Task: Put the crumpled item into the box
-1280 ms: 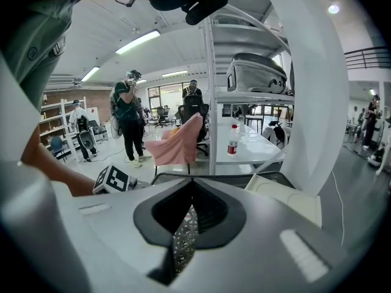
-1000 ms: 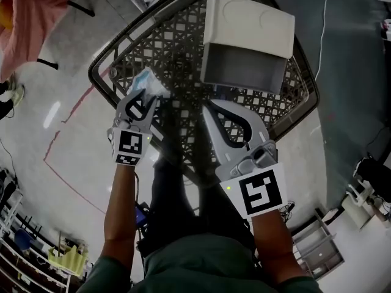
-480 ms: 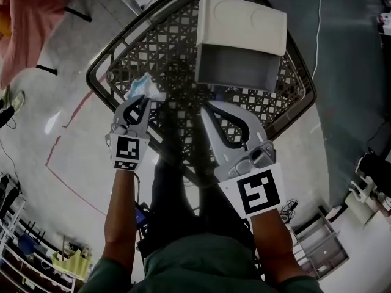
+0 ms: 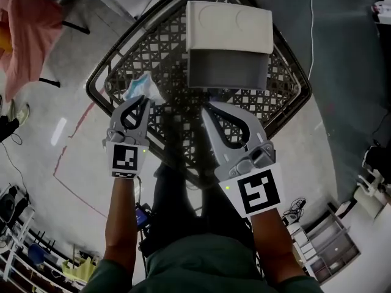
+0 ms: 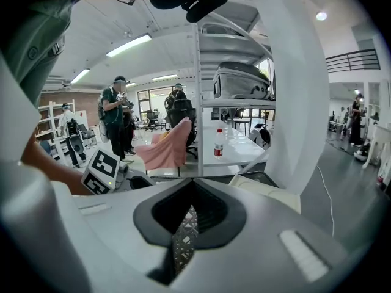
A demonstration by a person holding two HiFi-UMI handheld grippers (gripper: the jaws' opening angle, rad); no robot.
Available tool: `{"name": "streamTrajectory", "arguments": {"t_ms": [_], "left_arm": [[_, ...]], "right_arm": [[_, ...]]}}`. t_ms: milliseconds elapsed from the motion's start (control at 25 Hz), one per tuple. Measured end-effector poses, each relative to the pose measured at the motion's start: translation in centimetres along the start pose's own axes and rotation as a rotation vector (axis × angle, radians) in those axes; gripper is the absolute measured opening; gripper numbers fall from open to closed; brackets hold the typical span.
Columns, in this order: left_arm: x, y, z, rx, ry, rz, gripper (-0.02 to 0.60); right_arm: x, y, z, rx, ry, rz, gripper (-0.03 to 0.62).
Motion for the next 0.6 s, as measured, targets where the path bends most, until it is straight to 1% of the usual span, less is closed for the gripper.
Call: {"name": "streamTrajectory", "arguments": {"t_ms": [360, 600], "left_arm": [[5.5, 2.0, -1.2, -0.051, 0.078, -0.048, 0.032], [8.2, 4.5, -3.2, -0.104, 0.122, -0.049, 0.032]], "right_arm": [[0.1, -2.6, -3.1, -0.072, 0.034, -0.025, 0.003], [-0.6, -5.1, -5.8, -0.125, 0.063, -0.026, 0.003]]}}
Point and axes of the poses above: the fingertips, and each gripper's own axes: y forward along the fingers, z to its left, x out of its top, the point moved 4 cm from there along -y, backward along the fingers, and after that the axes turned 3 degrees about -x, right-handed, at the moved point
